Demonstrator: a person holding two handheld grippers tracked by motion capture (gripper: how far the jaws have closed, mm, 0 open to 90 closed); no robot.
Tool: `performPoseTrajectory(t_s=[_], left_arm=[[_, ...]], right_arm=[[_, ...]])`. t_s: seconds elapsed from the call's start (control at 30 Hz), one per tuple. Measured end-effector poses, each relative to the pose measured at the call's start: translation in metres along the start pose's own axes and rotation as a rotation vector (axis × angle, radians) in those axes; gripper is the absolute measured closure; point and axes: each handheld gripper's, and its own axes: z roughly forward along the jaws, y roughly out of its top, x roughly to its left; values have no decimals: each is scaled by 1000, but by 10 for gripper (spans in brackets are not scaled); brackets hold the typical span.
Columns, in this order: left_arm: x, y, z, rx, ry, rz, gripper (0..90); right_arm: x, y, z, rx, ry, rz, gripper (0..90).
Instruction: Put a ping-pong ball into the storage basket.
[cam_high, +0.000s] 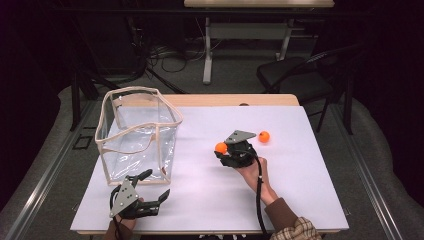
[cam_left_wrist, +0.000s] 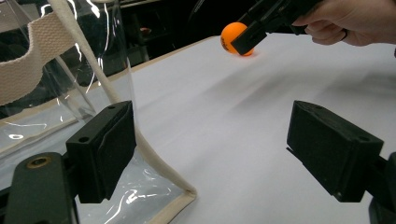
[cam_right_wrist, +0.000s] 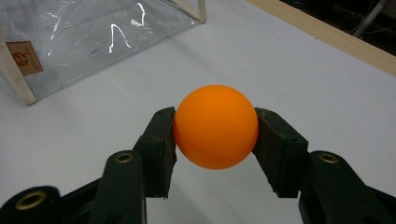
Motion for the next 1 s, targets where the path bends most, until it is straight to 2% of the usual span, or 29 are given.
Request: performPoseTrajectory(t_s=[0.33,1.0], left_arm=[[0,0,0,2,-3,0,156],[0,0,0,-2,-3,-3,156]], right_arm=[[2,6,-9,-17,2,-8,506],[3,13,-16,-32,17,-13,506]])
